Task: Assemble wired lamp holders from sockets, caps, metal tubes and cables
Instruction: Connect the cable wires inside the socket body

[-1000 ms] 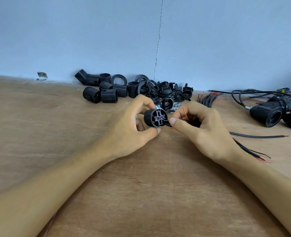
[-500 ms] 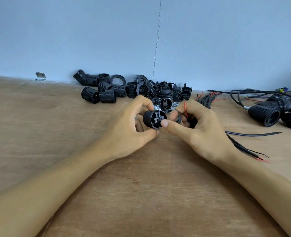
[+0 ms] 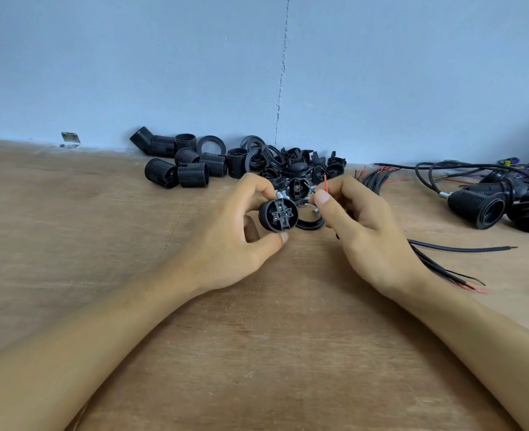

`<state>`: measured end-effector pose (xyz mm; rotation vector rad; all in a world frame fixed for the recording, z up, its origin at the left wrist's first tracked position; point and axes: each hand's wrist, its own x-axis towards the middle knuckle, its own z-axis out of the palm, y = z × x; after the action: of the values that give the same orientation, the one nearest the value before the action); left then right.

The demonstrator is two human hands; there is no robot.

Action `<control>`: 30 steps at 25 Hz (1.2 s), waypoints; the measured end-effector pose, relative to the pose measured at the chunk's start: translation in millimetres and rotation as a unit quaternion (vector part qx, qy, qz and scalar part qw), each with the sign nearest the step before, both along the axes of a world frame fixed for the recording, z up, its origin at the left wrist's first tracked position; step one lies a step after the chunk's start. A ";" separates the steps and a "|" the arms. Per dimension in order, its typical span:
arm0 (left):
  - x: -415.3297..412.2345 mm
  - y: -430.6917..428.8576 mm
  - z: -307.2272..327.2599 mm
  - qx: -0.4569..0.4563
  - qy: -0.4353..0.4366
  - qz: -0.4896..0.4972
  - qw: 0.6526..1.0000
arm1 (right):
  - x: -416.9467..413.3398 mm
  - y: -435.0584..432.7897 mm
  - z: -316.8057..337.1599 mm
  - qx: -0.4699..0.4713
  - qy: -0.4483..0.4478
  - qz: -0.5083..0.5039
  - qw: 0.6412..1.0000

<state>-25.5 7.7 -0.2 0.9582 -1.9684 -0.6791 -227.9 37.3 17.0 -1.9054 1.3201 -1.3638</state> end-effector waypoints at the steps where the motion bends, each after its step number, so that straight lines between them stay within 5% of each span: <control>1: -0.2 0.4 0.2 0.002 0.000 0.000 1.000 | 0.5 0.3 0.0 -0.008 0.019 -0.006 1.000; 30: 0.1 -2.4 -3.0 -0.068 -0.009 0.085 0.994 | 6.5 5.1 4.1 -0.022 0.078 -0.018 0.997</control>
<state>-25.5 5.3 -3.1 1.0361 -1.8969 -0.4355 -221.4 42.4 21.1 -2.0630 1.4146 -1.2930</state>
